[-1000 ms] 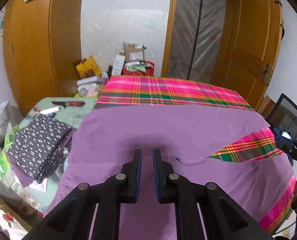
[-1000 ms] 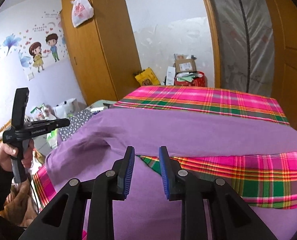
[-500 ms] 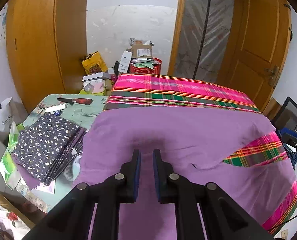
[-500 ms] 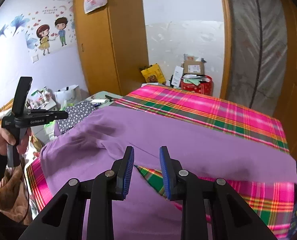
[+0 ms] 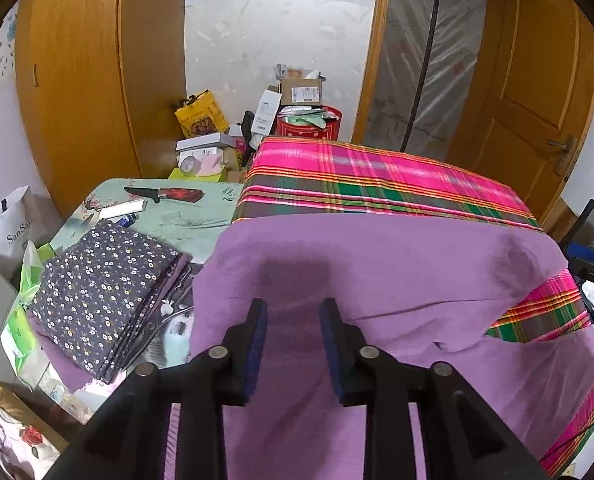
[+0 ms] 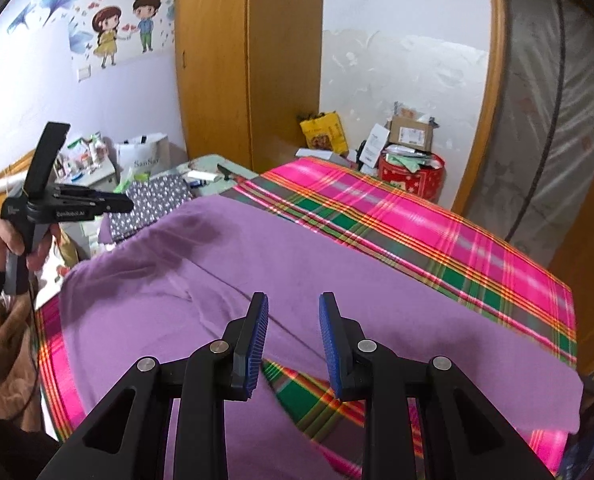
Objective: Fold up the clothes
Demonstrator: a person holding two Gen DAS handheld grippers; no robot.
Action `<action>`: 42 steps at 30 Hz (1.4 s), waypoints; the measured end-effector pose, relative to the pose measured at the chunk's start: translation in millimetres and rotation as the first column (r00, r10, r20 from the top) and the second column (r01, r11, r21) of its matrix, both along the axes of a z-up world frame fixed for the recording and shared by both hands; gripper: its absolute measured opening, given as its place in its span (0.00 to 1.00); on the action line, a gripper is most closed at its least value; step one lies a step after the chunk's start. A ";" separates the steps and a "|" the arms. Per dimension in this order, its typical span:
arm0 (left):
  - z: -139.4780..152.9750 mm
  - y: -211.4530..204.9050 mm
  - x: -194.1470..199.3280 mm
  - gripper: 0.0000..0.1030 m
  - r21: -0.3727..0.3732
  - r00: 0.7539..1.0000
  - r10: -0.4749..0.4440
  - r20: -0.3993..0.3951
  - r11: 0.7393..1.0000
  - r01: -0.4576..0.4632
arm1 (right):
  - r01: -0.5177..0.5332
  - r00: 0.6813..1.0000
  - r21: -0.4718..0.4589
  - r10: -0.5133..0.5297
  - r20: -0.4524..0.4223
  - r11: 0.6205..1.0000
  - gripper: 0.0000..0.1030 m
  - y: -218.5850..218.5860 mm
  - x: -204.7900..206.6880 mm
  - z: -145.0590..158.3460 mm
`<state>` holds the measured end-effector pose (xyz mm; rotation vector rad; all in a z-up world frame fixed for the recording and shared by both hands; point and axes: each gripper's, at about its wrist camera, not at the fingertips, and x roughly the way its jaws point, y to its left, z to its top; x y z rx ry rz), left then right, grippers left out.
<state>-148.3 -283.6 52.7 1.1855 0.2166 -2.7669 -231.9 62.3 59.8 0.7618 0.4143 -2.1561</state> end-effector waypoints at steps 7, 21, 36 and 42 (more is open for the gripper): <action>-15.0 -26.9 -18.8 0.34 0.011 0.999 0.014 0.041 1.000 -0.014 | -0.036 0.999 0.051 0.034 0.032 0.998 0.44 -18.7 -31.6 -18.7; -37.6 -59.3 -71.4 0.34 0.024 0.993 0.031 0.116 0.999 -0.033 | -0.053 0.996 0.106 0.045 0.079 0.993 0.44 -44.1 -86.5 -41.6; -69.5 -96.5 -129.7 0.34 0.052 0.989 -0.026 0.148 0.998 0.018 | -0.099 0.987 0.118 0.082 0.136 0.988 0.44 -74.5 -159.1 -68.5; -84.2 -101.6 -141.2 0.34 0.072 0.988 -0.054 0.148 0.996 0.044 | -0.109 0.980 0.125 0.085 0.178 0.986 0.44 -83.4 -183.2 -84.8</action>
